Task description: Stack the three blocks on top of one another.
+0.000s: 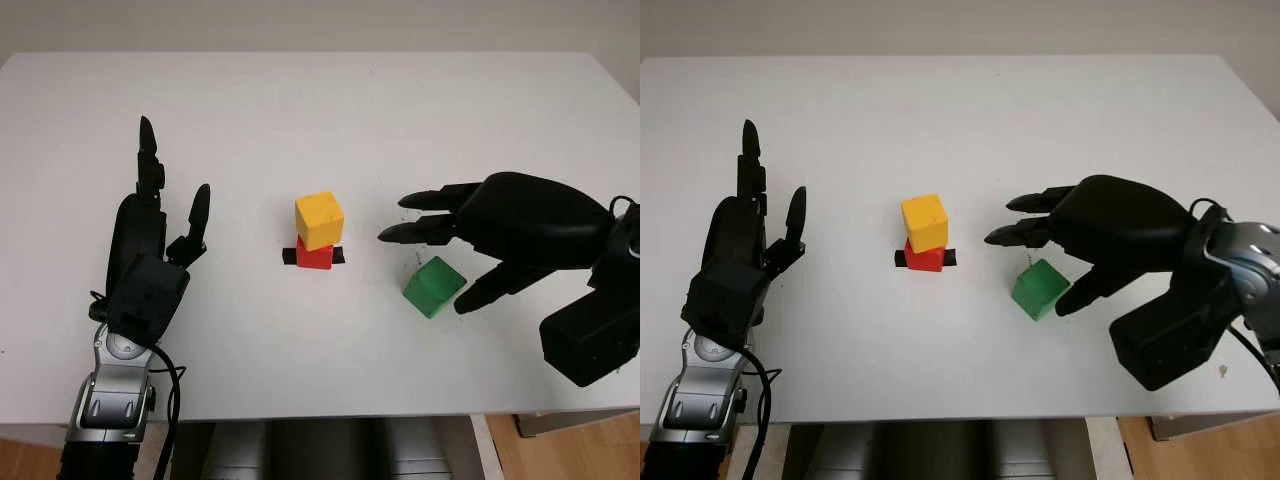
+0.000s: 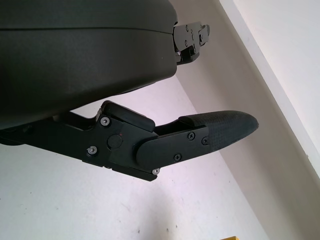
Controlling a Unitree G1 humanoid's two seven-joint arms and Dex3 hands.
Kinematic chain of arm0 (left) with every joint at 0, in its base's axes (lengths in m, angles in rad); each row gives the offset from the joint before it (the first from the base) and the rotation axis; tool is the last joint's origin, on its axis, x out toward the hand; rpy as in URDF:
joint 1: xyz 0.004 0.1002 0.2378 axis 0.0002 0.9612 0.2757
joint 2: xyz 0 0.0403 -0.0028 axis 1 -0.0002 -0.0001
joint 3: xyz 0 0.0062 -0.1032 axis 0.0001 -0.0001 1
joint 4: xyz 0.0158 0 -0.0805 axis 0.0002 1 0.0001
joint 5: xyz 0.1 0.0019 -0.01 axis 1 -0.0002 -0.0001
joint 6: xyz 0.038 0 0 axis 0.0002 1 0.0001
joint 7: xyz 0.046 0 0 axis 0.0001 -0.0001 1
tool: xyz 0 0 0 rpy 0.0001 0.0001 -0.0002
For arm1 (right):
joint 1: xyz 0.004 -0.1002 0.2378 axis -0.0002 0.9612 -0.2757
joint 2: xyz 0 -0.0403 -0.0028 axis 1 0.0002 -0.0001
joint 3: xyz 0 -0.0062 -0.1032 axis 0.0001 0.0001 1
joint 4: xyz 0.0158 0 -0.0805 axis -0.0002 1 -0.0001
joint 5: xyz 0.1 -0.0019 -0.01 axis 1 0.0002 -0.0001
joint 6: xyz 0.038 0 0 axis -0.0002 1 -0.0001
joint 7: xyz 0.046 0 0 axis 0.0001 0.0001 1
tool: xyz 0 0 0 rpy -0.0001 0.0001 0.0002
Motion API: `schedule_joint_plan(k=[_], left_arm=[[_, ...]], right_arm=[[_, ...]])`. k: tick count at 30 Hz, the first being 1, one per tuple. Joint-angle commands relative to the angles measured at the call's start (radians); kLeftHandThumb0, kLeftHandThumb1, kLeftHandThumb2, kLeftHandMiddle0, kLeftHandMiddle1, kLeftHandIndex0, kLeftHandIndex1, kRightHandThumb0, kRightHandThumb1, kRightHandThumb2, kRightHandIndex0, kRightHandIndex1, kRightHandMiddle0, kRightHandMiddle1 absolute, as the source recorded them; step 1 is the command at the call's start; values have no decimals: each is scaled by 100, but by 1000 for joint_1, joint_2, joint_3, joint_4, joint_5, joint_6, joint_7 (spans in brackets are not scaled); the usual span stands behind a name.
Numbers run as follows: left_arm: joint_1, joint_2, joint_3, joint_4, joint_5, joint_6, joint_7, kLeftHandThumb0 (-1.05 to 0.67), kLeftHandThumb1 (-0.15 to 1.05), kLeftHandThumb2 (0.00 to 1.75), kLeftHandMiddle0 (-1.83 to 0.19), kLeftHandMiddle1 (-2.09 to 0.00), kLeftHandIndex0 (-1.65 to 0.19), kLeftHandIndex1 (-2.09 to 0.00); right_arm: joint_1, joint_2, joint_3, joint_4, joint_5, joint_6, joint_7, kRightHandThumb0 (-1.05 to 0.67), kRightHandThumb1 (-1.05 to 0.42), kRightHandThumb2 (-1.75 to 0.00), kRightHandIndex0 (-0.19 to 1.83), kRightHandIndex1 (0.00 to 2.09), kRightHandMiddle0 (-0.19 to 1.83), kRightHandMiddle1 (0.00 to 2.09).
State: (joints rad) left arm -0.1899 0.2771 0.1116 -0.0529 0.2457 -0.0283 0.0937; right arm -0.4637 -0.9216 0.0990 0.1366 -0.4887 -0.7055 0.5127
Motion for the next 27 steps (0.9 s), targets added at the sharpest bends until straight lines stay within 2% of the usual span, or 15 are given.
schedule_joint_plan(k=[1, 25, 27], left_arm=[[13, 9, 9, -25, 2, -1, -3, -76, 105, 68, 19, 0, 19, 0], [8, 10, 8, -20, -3, 6, -8, -77, 105, 67, 19, 0, 19, 0], [9, 11, 8, -21, -1, 8, -8, -78, 105, 67, 19, 0, 19, 0]], right_arm=[[-20, 5, 12, 12, -8, -10, -10, -64, -84, -5, 40, 7, 55, 9], [-47, 5, 50, 72, -64, -21, -58, -50, -82, -5, 54, 10, 77, 25], [-46, 9, 50, 79, -60, -24, -67, -48, -82, -5, 57, 8, 69, 48]])
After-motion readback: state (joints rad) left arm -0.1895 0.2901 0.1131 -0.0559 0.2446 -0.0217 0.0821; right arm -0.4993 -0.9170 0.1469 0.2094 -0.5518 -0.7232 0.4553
